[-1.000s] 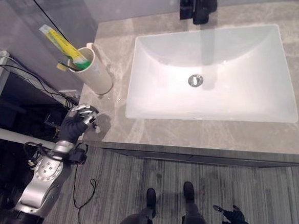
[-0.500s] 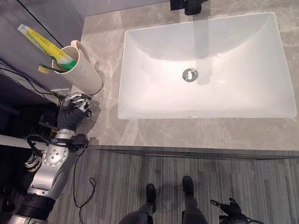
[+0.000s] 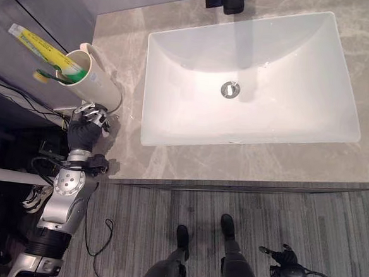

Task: Put brush and paste in cup on sink, flatten towel.

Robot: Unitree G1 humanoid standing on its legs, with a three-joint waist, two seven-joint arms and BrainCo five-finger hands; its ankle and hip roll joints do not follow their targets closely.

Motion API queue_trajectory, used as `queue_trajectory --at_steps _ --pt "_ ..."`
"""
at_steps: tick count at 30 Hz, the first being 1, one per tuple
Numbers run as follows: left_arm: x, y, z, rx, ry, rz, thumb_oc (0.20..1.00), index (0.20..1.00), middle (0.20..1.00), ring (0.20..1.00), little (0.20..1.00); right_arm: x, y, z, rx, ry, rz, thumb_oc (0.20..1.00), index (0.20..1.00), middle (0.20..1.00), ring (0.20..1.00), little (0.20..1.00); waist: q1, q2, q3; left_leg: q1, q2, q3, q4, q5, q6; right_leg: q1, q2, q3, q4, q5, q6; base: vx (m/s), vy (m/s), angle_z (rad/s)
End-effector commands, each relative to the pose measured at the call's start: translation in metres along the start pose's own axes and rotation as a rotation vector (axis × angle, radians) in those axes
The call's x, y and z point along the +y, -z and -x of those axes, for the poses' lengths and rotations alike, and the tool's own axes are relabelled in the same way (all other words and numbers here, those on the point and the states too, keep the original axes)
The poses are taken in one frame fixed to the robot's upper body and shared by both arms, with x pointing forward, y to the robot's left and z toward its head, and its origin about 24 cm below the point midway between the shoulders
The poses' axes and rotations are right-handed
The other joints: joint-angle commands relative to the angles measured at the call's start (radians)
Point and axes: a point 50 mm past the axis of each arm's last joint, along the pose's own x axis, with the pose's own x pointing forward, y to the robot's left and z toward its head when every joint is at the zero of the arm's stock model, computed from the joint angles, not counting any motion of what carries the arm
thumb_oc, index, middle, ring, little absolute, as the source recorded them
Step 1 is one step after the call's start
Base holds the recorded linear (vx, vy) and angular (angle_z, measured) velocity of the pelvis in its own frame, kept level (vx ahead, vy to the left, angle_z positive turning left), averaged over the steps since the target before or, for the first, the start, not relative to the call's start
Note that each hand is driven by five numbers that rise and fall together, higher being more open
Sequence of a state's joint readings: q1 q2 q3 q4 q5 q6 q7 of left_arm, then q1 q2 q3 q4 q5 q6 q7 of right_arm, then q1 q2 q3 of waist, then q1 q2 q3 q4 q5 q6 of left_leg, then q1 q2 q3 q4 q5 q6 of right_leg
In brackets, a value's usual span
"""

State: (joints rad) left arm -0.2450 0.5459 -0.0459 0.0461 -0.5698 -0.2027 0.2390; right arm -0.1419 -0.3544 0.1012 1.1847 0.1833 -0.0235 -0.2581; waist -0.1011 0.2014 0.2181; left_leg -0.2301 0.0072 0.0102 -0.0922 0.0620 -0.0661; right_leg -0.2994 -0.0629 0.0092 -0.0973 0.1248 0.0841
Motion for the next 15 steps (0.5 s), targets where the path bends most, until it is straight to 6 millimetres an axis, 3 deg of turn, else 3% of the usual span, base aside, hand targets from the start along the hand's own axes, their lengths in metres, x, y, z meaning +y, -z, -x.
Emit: queue_trajectory --at_steps 1,11,15 --pt "0.015 -0.015 -0.019 -0.084 -0.086 -0.056 0.200 0.200 0.200 0.200 0.200 0.001 0.003 0.001 0.006 0.005 0.011 1.000 1.000 1.000 1.000 1.000 -0.032 -0.026 -0.031 0.050 0.010 0.025 0.005 0.004 -0.055 0.013 -0.016 -0.016 0.010 -0.077 0.027 0.00 0.000 0.00" --pt "0.027 -0.026 -0.042 -0.105 -0.147 -0.131 0.200 0.200 0.200 0.200 0.200 0.003 0.003 0.001 0.005 0.006 0.020 1.000 1.000 1.000 1.000 1.000 -0.046 -0.037 -0.028 0.046 0.015 0.028 0.005 0.006 -0.056 0.005 -0.011 -0.012 0.010 -0.075 0.026 0.00 0.000 0.00" --pt "0.022 -0.019 -0.046 -0.084 -0.168 -0.081 0.200 0.200 0.200 0.200 0.200 0.007 0.003 0.002 0.007 0.000 0.026 1.000 1.000 1.000 1.000 1.000 -0.053 -0.038 -0.028 0.043 0.018 0.025 0.005 0.007 -0.059 0.001 -0.010 -0.015 0.010 -0.075 0.025 0.00 0.000 0.00"
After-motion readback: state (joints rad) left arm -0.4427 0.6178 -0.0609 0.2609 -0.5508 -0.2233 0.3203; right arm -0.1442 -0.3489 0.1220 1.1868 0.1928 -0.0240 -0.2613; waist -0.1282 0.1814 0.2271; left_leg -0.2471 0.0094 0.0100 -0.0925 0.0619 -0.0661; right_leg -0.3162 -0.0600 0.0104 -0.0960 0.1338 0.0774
